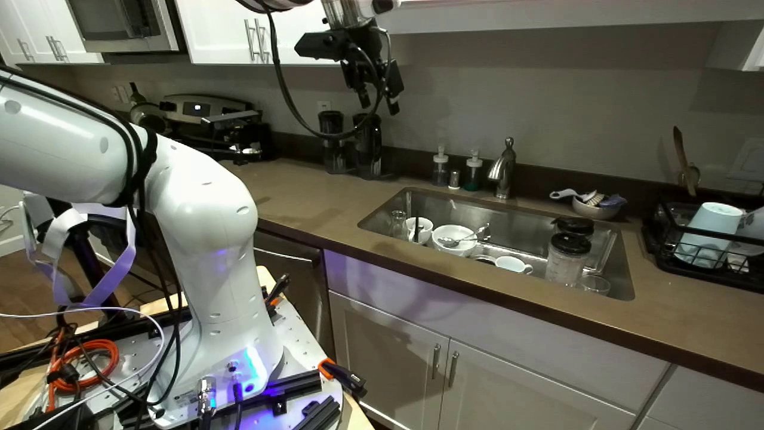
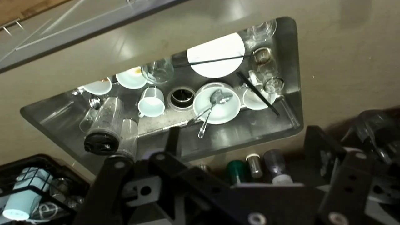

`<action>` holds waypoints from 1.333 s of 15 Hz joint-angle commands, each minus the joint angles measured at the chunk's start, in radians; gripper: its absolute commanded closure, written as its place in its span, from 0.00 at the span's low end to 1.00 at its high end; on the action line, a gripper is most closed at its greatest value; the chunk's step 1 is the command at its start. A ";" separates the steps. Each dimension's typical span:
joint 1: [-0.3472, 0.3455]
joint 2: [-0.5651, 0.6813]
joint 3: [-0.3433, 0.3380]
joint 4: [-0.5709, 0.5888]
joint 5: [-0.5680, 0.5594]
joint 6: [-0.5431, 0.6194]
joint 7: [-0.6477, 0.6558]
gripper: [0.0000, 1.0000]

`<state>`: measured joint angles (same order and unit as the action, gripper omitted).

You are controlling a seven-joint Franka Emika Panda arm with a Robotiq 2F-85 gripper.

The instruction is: Push the faucet handle up

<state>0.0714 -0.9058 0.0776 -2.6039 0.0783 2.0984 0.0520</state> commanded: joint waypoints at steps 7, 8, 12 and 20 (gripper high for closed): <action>0.020 0.308 -0.036 0.042 0.038 0.400 -0.016 0.00; 0.024 0.328 -0.040 0.037 0.047 0.440 -0.015 0.00; 0.051 0.406 -0.064 -0.003 0.094 0.598 -0.024 0.00; 0.045 0.429 -0.054 -0.008 0.084 0.620 -0.005 0.00</action>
<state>0.1227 -0.4819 0.0153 -2.6055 0.1599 2.6766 0.0482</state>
